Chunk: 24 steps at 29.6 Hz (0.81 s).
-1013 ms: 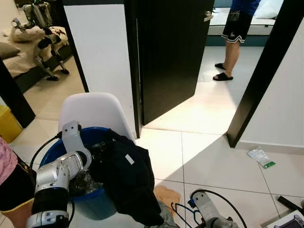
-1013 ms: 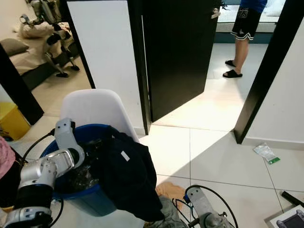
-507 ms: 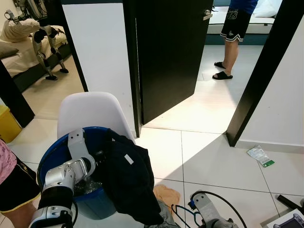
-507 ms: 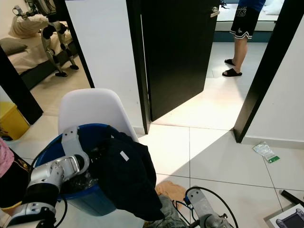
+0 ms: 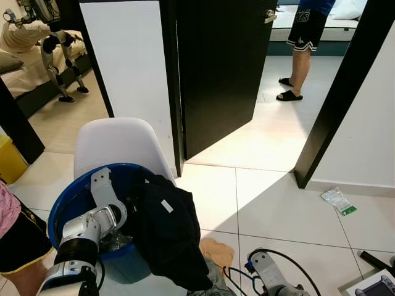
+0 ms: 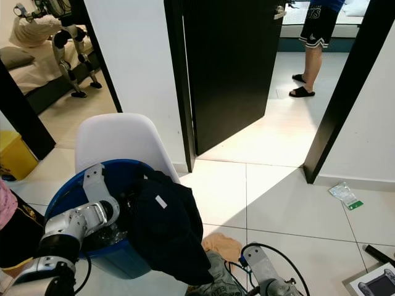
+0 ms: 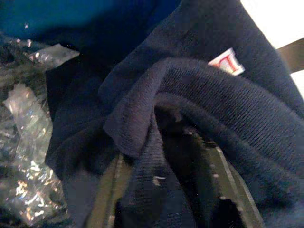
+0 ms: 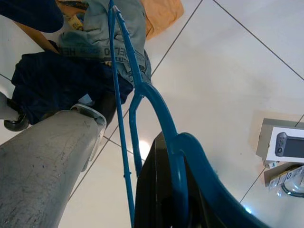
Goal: Hang hanger
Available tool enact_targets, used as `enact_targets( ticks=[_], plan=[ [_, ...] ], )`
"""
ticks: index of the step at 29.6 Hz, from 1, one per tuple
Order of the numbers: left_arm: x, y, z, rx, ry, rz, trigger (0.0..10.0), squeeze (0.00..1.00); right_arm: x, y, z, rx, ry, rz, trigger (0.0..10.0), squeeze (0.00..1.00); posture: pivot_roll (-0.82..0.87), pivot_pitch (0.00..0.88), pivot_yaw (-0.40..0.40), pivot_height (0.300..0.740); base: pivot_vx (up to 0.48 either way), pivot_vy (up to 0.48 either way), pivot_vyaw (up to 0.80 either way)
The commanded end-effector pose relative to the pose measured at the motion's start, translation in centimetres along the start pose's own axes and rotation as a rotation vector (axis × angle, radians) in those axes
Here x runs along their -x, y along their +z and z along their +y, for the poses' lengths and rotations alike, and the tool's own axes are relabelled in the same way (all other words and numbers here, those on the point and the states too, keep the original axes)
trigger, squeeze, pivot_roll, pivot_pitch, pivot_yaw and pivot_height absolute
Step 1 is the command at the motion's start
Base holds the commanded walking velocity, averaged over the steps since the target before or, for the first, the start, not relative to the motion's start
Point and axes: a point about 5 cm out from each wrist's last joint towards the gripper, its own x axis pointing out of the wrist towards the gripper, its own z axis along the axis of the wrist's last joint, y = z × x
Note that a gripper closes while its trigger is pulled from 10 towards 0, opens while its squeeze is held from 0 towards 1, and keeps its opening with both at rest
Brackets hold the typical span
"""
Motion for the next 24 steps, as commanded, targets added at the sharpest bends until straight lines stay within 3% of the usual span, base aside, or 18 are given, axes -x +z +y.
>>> enact_targets(
  ticks=[1, 9, 12, 14, 17, 18, 20, 24],
  plan=[
    [0.1, 0.2, 0.7, 0.016, 0.011, -0.005, 0.0, 0.0, 0.0, -0.1, 0.0, 0.01, 0.002, 0.005, 10.0, 0.0, -0.05, 0.067, 0.023, 0.74, 0.0, 0.0, 0.0],
    [0.6, 2.8, -0.3, 0.017, -0.045, -0.123, 0.0, 0.0, 0.0, 0.0, 0.1, 0.011, 0.0, 0.004, 10.0, 0.0, -0.05, 0.056, 0.024, 0.74, 0.0, 0.0, 0.0],
    [2.5, 7.5, -3.7, -0.076, -0.193, -0.319, 0.0, 0.0, 0.0, 0.1, 0.1, 0.011, -0.002, 0.001, 10.0, 0.0, -0.04, 0.047, 0.025, 0.74, 0.0, 0.0, 0.0],
    [3.0, 8.3, -4.4, -0.103, -0.221, -0.355, 0.0, 0.0, 0.0, 0.1, 0.1, 0.011, -0.003, 0.001, 10.0, 0.0, -0.03, 0.045, 0.025, 0.74, 0.0, 0.0, 0.0],
    [6.0, 11.4, -8.1, -0.157, -0.435, -0.497, 0.0, 0.0, -0.1, 0.3, 0.1, 0.01, -0.005, -0.004, 10.0, 0.0, -0.03, 0.028, 0.032, 0.74, 0.0, 0.0, 0.0],
    [6.0, 11.4, -8.1, -0.157, -0.435, -0.497, 0.0, 0.0, -0.1, 0.3, 0.1, 0.01, -0.005, -0.004, 10.0, 0.0, -0.03, 0.028, 0.032, 0.74, 0.0, 0.0, 0.0],
    [8.8, 12.9, -10.8, -0.226, -0.608, -0.58, 0.0, 0.0, -0.1, 0.5, 0.1, 0.006, -0.009, -0.009, 10.0, 0.0, -0.02, 0.017, 0.035, 0.74, 0.0, 0.0, 0.0],
    [13.2, 14.1, -13.8, -0.356, -0.855, -0.67, 0.0, 0.0, -0.1, 0.8, 0.1, 0.002, -0.014, -0.016, 10.0, 0.0, -0.01, 0.004, 0.036, 0.74, 0.0, 0.0, 0.0]
  ],
)
